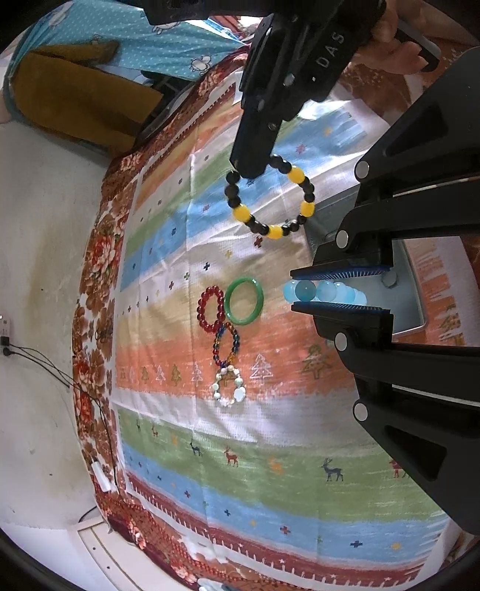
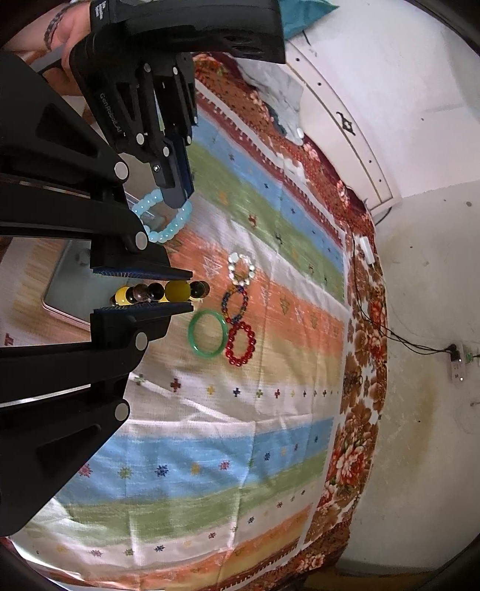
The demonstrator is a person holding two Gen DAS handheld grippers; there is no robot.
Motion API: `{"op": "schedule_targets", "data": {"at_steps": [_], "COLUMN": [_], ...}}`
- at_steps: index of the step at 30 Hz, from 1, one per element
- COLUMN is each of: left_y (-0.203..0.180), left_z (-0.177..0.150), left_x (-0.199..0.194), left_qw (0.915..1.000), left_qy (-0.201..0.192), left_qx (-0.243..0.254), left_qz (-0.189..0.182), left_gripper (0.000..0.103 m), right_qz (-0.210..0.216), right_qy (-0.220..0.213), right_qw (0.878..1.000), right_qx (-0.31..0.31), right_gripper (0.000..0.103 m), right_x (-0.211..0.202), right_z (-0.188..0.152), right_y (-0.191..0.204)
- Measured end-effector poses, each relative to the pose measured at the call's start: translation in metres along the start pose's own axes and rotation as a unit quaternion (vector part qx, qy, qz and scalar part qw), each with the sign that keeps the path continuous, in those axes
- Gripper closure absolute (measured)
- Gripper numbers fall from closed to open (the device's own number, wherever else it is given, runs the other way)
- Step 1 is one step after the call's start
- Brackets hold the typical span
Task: Organize jewelry
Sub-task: 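Open the left gripper over the tin while the right gripper releases the yellow-black bracelet, then move the left tool to the white-pearl bracelet while the right tool nears the green bangle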
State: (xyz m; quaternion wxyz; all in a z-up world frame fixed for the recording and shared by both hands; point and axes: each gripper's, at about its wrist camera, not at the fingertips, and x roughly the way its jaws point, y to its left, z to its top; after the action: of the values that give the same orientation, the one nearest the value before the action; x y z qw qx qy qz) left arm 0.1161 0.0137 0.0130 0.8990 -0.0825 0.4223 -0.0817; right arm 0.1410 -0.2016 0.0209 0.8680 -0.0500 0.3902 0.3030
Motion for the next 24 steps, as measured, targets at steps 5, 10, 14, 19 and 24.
{"op": "schedule_targets", "data": {"at_steps": [5,10,14,19,24], "left_y": [-0.004,-0.006,0.003,0.022,0.038], "left_z": [-0.007,-0.009,-0.008,-0.005,0.0], "left_x": [-0.002,-0.002,0.0,0.001,0.004], "left_qw": [1.0,0.9999,0.9999,0.9988,0.9969], "left_qy": [0.003,0.004,0.005,0.003,0.003], "left_qx": [0.006,0.009,-0.001,-0.02,-0.035], "left_qz": [-0.004,-0.002,0.015,0.045,0.07], "left_gripper": [0.092,0.088,0.071,0.059,0.044], "right_qz": [0.009,0.016,0.0,-0.014,-0.018], "right_qy": [0.016,0.029,0.019,0.019,0.026], "right_qw": [1.0,0.999,1.0,1.0,0.999], "right_qx": [-0.008,-0.016,-0.021,-0.013,-0.004], "right_gripper": [0.091,0.091,0.067,0.057,0.046], "right_x": [0.003,0.008,0.006,0.009,0.016], "right_z": [-0.01,-0.015,-0.014,-0.013,-0.012], "right_y": [0.007,0.013,0.011,0.002,-0.005]}}
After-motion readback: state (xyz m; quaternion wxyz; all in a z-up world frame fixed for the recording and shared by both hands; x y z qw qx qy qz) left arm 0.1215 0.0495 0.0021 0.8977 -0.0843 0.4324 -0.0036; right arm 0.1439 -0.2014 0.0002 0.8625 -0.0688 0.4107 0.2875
